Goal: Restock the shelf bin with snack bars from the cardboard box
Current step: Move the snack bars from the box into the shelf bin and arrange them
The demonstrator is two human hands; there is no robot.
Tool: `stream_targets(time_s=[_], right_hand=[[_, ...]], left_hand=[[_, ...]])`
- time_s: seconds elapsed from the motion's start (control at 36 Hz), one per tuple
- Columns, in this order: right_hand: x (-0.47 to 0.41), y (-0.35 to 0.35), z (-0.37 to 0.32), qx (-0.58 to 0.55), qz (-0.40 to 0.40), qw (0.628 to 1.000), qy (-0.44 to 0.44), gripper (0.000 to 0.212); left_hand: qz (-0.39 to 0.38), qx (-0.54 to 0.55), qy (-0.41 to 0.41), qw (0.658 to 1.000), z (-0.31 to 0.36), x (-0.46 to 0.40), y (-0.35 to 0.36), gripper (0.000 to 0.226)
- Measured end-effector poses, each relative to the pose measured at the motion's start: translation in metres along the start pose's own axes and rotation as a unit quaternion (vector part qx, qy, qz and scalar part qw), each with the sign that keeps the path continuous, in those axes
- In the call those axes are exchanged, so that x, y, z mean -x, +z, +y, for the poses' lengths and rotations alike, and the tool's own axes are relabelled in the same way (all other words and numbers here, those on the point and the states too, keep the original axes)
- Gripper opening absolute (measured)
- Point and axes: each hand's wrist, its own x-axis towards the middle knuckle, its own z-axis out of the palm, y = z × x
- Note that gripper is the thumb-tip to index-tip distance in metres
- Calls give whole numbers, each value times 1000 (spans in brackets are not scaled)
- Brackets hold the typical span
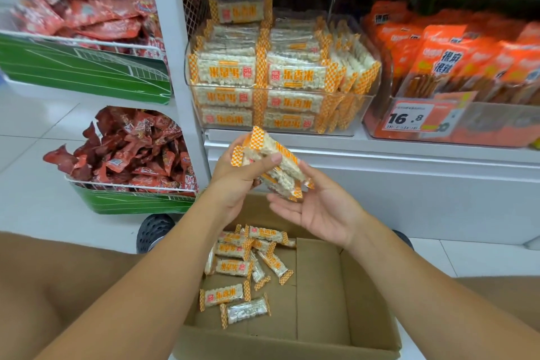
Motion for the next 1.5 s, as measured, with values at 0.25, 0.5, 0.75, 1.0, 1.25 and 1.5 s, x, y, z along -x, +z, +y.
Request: stream_targets(time_s=[0.25, 0.5, 0.75, 1.0, 1.25, 1.5], right_hand=[[7, 11, -36, -15, 2, 996, -86, 45], [27, 62, -71, 259, -15, 935, -242, 48], [20, 125, -129, 343, -29, 910, -232, 55], [-31, 142, -177, 456, -27, 850, -261, 64], [-85, 137, -214, 527, 51, 794, -299, 52], [-149, 143, -240, 560, 121, 758, -312, 67]], left_hand=[[-70, -88, 81, 990, 33, -7, -7, 60], [-50, -323, 137, 935, 87, -8, 13, 16], [-2, -393, 310, 866, 165, -25, 10, 19], [80, -351, 330, 873, 165, -88, 8, 22], [71, -410, 247, 875, 168, -123, 8, 59], [43, -758, 200, 619, 146, -129, -14, 58]])
